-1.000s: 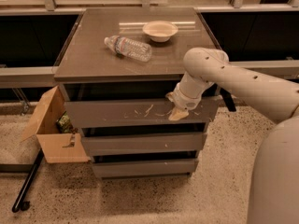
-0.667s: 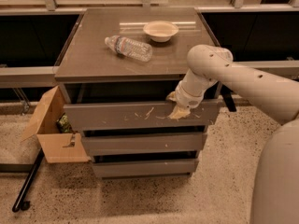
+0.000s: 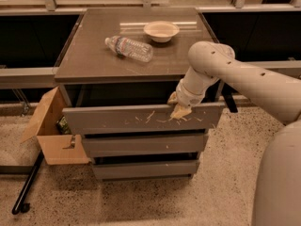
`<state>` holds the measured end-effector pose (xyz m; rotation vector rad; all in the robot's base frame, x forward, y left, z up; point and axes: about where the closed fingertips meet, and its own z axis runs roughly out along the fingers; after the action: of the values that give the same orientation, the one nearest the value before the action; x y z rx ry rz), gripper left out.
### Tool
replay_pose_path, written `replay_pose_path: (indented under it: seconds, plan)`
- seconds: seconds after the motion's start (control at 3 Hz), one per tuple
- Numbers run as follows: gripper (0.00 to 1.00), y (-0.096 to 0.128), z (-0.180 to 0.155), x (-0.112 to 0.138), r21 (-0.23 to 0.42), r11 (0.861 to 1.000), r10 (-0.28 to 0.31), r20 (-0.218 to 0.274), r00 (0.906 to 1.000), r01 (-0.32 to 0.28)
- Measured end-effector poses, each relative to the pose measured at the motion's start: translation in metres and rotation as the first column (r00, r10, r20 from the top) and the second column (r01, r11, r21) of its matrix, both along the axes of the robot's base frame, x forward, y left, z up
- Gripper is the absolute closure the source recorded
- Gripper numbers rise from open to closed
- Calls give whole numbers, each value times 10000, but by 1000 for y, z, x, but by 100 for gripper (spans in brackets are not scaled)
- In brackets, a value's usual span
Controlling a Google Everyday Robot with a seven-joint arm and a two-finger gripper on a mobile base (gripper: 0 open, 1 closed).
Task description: Open top drawer
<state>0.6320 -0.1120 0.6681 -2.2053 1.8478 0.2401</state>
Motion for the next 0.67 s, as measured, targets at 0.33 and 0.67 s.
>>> replay_pose_path:
  seconds: [0.33,0.67]
  plan:
    - [100,0,7,1,0,10000,0,0,10000,0]
    - [81,0,7,1,0,10000,1,-1,10000,-1]
